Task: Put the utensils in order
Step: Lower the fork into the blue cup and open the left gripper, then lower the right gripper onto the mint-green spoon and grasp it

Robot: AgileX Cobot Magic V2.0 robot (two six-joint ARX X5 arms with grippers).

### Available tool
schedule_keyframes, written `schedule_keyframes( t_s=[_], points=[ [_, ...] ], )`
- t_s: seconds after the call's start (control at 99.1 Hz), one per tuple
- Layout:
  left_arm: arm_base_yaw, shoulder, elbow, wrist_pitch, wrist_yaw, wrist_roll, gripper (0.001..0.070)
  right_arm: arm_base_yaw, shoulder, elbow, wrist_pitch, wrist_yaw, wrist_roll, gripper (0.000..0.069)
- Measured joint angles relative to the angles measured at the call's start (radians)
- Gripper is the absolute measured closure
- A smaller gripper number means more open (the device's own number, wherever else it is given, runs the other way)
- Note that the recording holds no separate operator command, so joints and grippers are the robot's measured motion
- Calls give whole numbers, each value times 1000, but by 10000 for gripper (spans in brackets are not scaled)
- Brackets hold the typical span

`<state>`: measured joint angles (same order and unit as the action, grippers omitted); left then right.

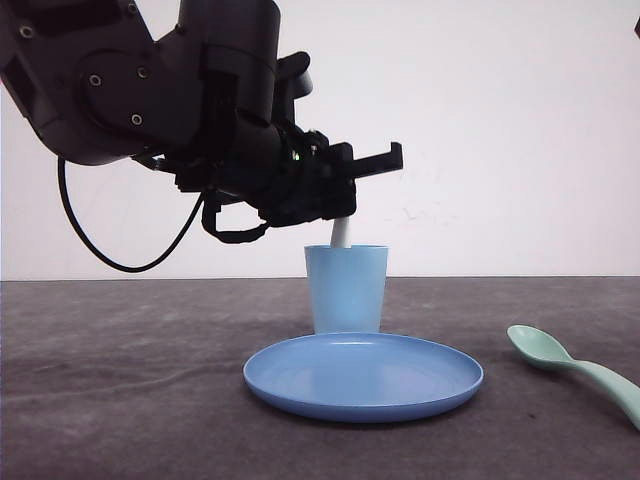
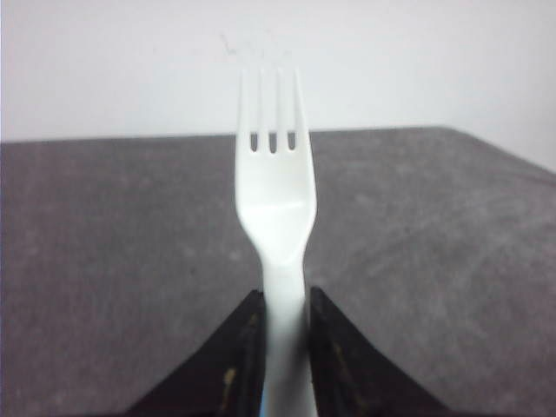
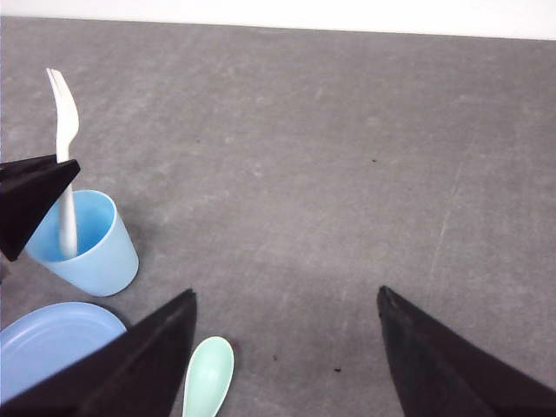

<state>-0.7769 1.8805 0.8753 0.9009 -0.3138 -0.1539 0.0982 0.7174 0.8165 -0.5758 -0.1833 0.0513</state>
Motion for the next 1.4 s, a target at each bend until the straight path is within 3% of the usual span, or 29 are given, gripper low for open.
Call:
schedule_keyframes(
  t_s=[0.363,0.595,0.848,1.049,1.403],
  points=[
    [-21,0,0,-52,1,-26,633,4,3,0,0,0,-3,278],
    [-35,0,0,-53,-2,-26,361,4,3,0,-4,0,-3,278],
    [-42,-89,0,-111,-30,6,320,4,3,0,-18,0,-3,278],
    [-42,-312,0,-307,-104,53,318,19,7,0,-85,0,-1,278],
    [-45,-782,1,-911,-107,60,318,192,86,0,-186,-23,90,278]
  ],
)
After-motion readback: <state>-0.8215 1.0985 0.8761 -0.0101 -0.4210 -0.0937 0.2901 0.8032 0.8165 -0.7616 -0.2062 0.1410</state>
